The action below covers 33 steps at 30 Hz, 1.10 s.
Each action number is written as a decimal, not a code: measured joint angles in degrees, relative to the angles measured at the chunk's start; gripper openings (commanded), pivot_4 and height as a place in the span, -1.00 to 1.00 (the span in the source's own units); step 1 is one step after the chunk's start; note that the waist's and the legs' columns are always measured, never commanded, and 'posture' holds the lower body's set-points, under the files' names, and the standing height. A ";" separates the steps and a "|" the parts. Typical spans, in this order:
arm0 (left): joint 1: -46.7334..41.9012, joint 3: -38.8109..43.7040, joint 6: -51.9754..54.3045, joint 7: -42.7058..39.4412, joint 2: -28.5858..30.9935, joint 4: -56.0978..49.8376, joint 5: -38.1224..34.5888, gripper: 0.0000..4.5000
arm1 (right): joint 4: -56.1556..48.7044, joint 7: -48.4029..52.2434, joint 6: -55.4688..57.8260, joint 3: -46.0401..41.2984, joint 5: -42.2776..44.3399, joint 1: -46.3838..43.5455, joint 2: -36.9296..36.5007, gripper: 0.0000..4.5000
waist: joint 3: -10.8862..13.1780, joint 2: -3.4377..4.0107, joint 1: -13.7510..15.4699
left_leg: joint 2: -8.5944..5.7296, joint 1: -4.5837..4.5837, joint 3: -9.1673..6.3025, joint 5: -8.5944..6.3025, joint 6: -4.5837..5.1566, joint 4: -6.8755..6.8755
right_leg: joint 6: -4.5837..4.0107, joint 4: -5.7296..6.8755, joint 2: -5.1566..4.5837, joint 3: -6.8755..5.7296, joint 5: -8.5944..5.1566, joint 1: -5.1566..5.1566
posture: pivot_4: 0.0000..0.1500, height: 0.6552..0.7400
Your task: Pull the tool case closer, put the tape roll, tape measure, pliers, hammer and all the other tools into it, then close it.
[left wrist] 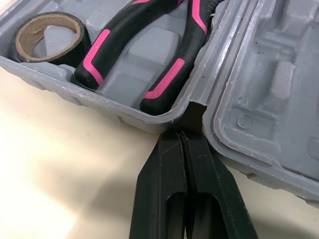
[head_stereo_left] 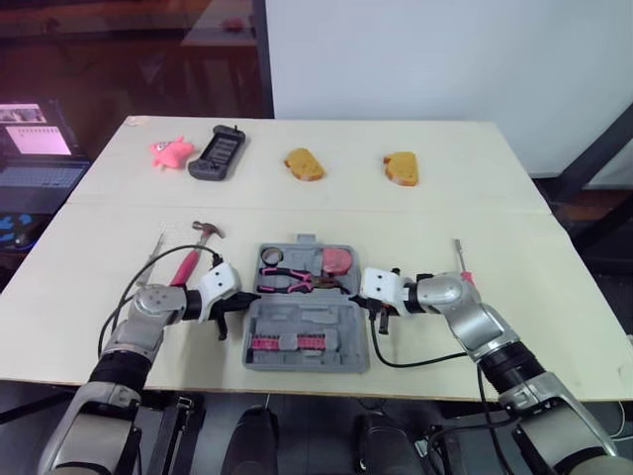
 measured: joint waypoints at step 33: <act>3.50 3.32 -1.89 4.05 2.30 -1.55 -1.68 -0.75 | -2.36 -0.43 -2.68 -3.72 2.55 4.92 -4.17 -0.75 | 0.02 -0.02 0.12 | 0.01 -0.05 0.00 0.00 0.00 -0.07 | 0.00 -0.02 0.00 0.00 -0.01 -0.10 | 1.00 0.54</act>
